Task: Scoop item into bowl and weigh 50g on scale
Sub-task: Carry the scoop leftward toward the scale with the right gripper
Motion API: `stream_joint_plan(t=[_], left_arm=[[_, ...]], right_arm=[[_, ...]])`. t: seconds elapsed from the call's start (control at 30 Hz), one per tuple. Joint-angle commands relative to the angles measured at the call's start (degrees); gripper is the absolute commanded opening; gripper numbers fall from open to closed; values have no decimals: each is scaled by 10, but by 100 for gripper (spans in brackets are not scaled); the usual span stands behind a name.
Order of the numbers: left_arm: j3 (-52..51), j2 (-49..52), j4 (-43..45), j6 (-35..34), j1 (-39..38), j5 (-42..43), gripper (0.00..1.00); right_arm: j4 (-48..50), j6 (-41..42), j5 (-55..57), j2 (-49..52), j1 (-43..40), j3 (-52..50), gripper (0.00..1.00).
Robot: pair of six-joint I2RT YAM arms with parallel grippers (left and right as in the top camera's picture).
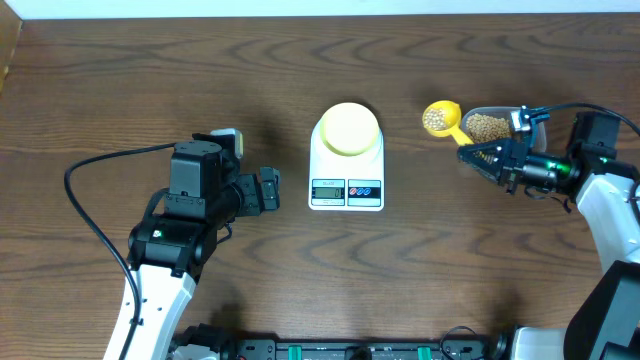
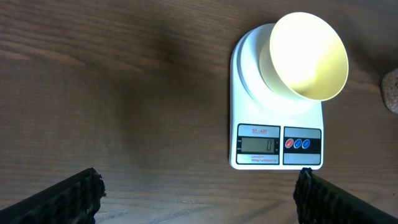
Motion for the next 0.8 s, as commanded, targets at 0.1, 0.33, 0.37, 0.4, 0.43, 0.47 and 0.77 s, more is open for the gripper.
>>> stream_joint_plan(t=[0.1,0.33,0.37,0.4,0.43,0.47,0.77], left_arm=[[1,1,-1,-5,3,3,100],[1,1,-1,-5,3,-25,100],[1,1,-1,-5,3,-34,100],[1,1,-1,-5,3,-45,100],[1,1,-1,-6,3,-56,100],[1,1,-1,-6,3,-63,100],[1,12,-1,-5,3,-165,100]], right_arm=[[19,38,-22,3,36,-4,1],[78,89,-21,3,74,-4,1],[87,98,-21,3,80,-4,1],[98,109,-21,3,86,-4,1],[106,118,-18,3,91,-4,1],[114,128,-16,3,96,-4,1],[217,226,29,3,136,-4,1]])
